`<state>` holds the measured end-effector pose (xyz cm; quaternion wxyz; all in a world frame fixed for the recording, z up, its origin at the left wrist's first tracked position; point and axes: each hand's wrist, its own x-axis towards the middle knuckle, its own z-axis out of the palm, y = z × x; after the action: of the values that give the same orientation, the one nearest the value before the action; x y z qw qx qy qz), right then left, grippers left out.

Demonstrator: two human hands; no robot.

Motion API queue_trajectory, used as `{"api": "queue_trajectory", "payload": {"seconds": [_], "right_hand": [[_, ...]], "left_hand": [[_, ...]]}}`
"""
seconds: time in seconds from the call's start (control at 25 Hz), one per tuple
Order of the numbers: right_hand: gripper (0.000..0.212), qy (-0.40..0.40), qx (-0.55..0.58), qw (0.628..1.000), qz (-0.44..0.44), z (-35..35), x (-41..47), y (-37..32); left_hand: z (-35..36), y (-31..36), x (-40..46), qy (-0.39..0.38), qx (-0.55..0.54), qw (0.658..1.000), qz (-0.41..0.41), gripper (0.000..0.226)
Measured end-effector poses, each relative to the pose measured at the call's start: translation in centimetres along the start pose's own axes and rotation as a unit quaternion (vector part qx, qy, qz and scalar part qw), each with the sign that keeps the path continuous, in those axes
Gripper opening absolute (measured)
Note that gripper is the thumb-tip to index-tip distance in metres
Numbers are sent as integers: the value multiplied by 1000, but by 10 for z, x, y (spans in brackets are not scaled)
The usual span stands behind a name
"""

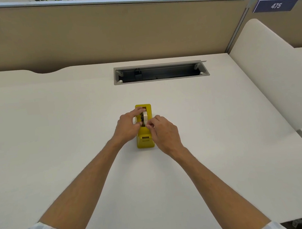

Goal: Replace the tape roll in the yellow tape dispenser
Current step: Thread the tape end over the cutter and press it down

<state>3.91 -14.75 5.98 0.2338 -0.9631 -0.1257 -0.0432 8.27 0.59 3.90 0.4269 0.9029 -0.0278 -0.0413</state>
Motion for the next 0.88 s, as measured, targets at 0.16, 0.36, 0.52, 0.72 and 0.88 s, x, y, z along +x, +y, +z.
{"api": "queue_trajectory", "payload": {"seconds": [0.16,0.36,0.52,0.72,0.88], "right_hand": [[23,0,8,1000,-3,0,-5,-1],[24,9,11,1000,-4,1,-9,-1],[24,23,19,1000,-8,3,-16,-4],[22,33,26,999,-11,6,-23,-4],[22,37,22,999,-10,6,-27,-4]], "left_hand": [[1,0,-1,1,-4,1000,-1,54],[0,0,-1,-1,2,1000,1,55],[0,0,-2,-1,-3,1000,-1,55],[0,0,-2,-1,-1,1000,-4,57],[2,0,-3,6,3,1000,-8,57]]}}
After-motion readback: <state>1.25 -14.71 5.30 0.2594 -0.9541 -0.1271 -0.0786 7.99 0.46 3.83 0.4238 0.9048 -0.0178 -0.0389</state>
